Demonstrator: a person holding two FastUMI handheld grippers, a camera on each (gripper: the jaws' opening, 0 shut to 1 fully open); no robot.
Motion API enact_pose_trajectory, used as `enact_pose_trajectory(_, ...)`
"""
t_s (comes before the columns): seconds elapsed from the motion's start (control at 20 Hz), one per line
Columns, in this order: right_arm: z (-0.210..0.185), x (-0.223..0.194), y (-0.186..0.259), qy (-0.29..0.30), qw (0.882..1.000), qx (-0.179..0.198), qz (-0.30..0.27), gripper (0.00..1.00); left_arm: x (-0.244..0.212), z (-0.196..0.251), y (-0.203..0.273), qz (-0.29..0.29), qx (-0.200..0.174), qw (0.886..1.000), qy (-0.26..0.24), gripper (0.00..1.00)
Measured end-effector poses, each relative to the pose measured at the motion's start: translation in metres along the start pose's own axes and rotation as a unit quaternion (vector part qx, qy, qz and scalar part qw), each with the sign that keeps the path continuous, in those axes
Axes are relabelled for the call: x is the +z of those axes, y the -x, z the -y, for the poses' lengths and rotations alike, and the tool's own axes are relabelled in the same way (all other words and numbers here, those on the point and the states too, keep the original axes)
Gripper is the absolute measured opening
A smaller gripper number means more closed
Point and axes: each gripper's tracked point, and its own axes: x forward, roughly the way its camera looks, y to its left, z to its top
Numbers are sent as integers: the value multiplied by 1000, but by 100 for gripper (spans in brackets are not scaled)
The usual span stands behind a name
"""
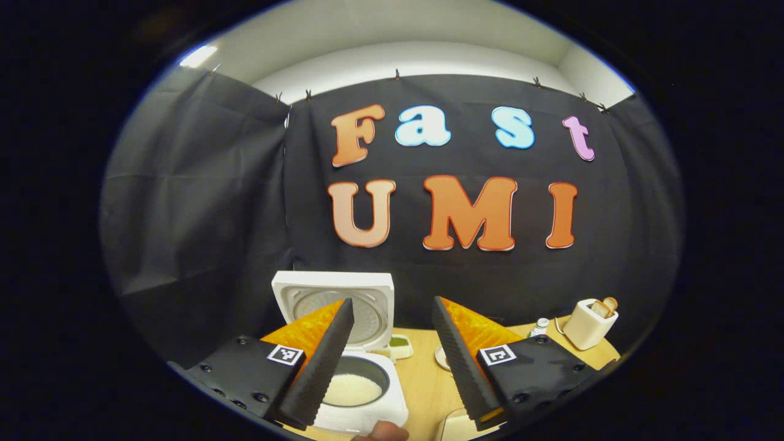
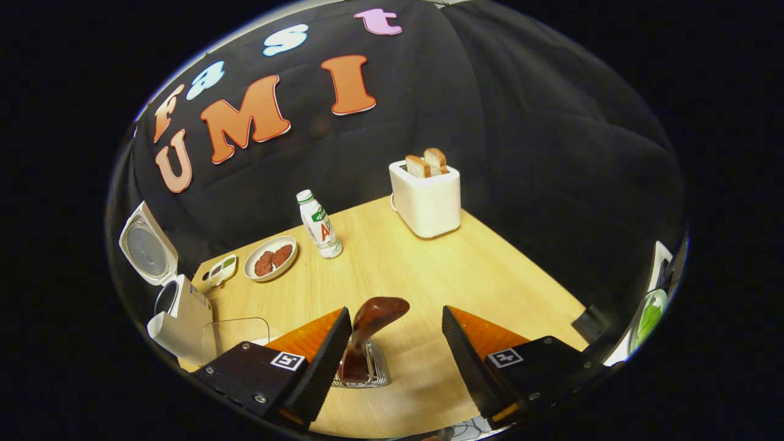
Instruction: Close the left gripper, press the button to open the rice cooker; take a wooden spoon from the chopstick holder with the right hand, scoop a spoonful of rice and pour it into the rice cooker, then put the wooden spoon back into the chopstick holder.
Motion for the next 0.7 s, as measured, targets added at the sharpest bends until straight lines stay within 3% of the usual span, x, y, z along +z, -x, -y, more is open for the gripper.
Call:
enact_pose_trajectory(0.1, -9, -5, -9, -6, 1000, 12, -7, 89, 0, 14, 11, 3, -9, 1000, -7, 90)
enact_pose_trajectory(0.4, -27, -14, -31, -37, 998, 36, -22, 55, -10, 17, 26, -13, -12, 1000, 2, 89)
enact_pose_trajectory(0.45, -30, -16, -31, -47, 998, 40, -24, 43, -12, 15, 27, -14, -10, 1000, -2, 89)
enact_pose_trajectory(0.5, -32, -18, -31, -58, 997, 38, -28, 43, -13, 14, 27, -14, -8, 1000, -7, 89)
enact_pose_trajectory(0.6, -35, -16, -32, -91, 995, 34, -34, 21, -15, 10, 29, -15, -6, 1000, -20, 89)
enact_pose_trajectory(0.7, -40, -18, -28, -111, 992, 31, -42, 20, -17, 9, 32, -16, -8, 1000, -23, 90)
